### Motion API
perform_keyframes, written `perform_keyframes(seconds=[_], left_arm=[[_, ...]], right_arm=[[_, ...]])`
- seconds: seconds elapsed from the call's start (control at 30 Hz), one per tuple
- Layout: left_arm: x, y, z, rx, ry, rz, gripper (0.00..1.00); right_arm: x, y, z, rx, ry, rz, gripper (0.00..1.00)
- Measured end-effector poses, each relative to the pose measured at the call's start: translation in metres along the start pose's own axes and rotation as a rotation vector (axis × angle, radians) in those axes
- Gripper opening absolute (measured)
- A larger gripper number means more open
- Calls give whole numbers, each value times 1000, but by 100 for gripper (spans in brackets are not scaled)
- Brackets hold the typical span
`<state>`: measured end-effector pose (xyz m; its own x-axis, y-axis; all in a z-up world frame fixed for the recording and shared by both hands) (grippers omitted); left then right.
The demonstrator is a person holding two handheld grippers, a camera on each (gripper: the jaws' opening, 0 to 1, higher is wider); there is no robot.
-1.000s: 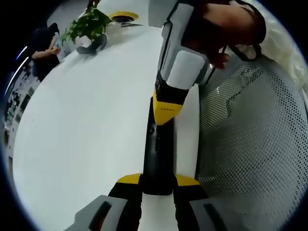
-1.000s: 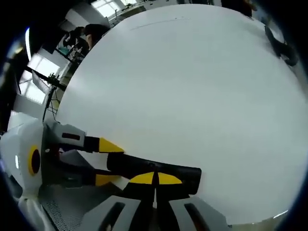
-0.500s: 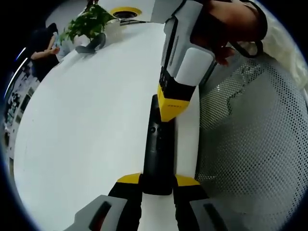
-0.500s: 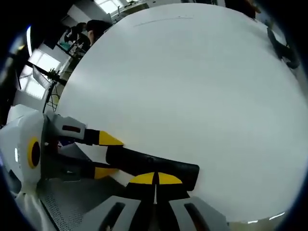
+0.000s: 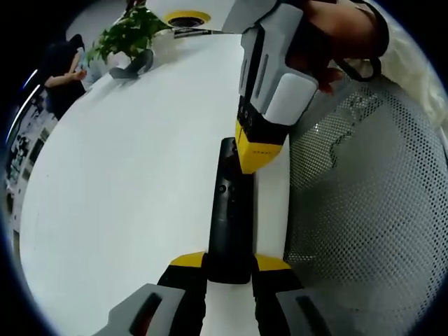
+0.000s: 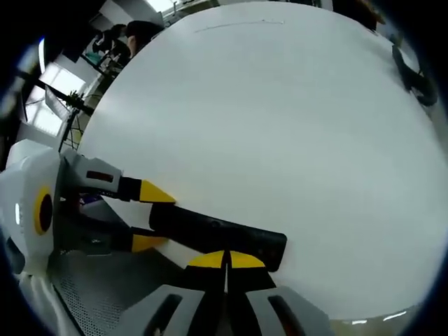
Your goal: Press the specified remote control buttons in sequence, fully releasing each button before pressing the next.
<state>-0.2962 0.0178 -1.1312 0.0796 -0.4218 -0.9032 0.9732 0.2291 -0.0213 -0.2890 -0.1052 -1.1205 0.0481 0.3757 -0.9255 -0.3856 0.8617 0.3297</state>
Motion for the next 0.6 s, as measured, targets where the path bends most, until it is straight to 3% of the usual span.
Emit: perform_keyframes(seconds=[0.37, 0.6], left_arm=[[0, 0, 0, 13, -1, -3, 24], [0, 1, 0, 21, -3, -5, 24]], right_arm=[[2, -2, -1, 5, -1, -2, 0], [4, -10, 0, 64, -12, 60, 0]])
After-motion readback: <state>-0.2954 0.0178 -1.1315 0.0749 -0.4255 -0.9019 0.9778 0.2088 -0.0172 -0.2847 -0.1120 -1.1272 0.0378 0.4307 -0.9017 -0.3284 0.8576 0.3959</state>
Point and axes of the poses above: the point that each gripper's makers call its tool centre point, and the gripper's own axes: x roughly forward along the fingers, y roughly to its left, z roughly out of its top, the point moved 7 cm from there along -x, roughly backward along the fingers
